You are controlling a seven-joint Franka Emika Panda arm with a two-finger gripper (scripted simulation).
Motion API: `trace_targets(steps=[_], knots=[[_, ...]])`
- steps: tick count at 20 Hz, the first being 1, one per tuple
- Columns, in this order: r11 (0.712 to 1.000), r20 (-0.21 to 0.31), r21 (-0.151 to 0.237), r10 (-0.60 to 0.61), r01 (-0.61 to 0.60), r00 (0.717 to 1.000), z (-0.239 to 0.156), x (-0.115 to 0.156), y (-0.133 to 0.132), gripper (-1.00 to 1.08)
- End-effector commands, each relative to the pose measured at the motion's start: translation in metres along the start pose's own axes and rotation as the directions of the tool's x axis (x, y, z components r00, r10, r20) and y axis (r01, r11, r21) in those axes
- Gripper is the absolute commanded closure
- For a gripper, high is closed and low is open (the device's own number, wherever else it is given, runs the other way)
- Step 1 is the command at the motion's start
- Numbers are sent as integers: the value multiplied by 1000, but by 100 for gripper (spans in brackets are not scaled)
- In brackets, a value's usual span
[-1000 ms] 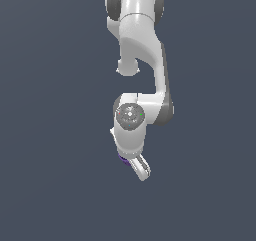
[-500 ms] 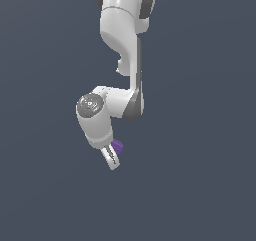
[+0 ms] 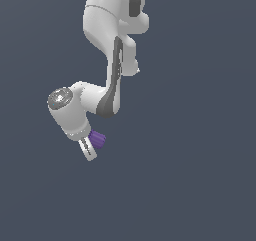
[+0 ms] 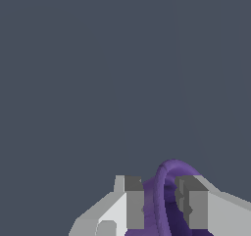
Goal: Pick up the object and move it to a goal position.
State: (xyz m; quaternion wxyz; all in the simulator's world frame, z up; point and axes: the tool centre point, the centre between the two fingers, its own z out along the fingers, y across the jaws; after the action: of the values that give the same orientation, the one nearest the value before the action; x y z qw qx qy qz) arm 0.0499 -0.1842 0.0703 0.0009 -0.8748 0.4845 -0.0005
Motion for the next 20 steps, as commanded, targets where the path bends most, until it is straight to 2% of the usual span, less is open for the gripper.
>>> trace_targets(steps=[1, 10, 20], knots=[[1000, 0, 0, -1, 1, 1000, 0, 8, 10, 108], [1000, 0, -1, 0, 0, 1000, 1, 17, 17, 108], [1000, 0, -1, 0, 0, 1000, 7, 56, 41, 108]])
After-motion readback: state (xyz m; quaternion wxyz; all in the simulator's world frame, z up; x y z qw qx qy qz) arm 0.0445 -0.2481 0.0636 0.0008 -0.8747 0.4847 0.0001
